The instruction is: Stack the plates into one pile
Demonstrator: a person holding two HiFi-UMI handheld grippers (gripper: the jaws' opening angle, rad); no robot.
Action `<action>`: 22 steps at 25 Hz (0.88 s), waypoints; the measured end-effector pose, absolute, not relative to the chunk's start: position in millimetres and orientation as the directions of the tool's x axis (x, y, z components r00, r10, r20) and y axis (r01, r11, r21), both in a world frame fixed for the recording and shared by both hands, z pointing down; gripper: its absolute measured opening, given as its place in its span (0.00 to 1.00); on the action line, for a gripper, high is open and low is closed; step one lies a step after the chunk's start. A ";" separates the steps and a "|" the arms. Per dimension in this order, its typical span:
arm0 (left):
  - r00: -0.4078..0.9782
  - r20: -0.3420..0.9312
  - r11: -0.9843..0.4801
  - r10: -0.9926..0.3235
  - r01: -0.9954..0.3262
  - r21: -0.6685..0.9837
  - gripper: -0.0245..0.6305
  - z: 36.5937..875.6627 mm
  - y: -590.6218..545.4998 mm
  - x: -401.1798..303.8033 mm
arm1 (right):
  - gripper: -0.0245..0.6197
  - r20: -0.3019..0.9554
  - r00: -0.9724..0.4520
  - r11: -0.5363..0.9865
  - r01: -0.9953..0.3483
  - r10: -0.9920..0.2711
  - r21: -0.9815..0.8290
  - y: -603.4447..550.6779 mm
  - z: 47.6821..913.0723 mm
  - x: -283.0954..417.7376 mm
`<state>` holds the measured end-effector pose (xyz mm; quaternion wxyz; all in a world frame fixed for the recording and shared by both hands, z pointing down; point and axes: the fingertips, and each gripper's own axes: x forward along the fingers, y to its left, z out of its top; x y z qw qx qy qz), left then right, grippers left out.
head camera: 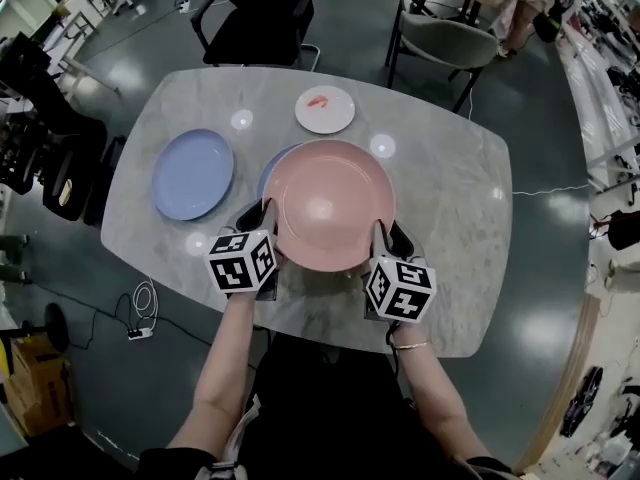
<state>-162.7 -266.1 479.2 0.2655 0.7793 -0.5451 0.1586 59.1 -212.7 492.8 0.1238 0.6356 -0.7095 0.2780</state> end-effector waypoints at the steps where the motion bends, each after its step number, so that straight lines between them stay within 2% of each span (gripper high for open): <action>1: 0.360 0.542 -0.270 -0.759 -0.932 0.241 0.10 483.2 -273.1 -174.5 | 0.17 0.534 -0.150 0.028 -0.973 -0.832 -0.231 -218.2 495.5 47.1; 7: 0.406 0.583 -0.330 -0.703 -0.913 0.238 0.10 513.4 -305.4 -207.6 | 0.16 0.585 -0.052 -0.067 -0.981 -0.810 -0.181 -238.6 521.3 11.1; 14: 0.467 0.618 -0.414 -0.632 -0.878 0.240 0.12 540.5 -319.2 -195.7 | 0.16 0.638 0.044 -0.142 -0.985 -0.769 -0.102 -243.1 543.0 17.8; 22: 0.480 0.631 -0.478 -0.609 -0.857 0.192 0.15 547.3 -323.4 -190.8 | 0.16 0.649 0.100 -0.183 -0.981 -0.754 -0.061 -244.4 552.8 19.2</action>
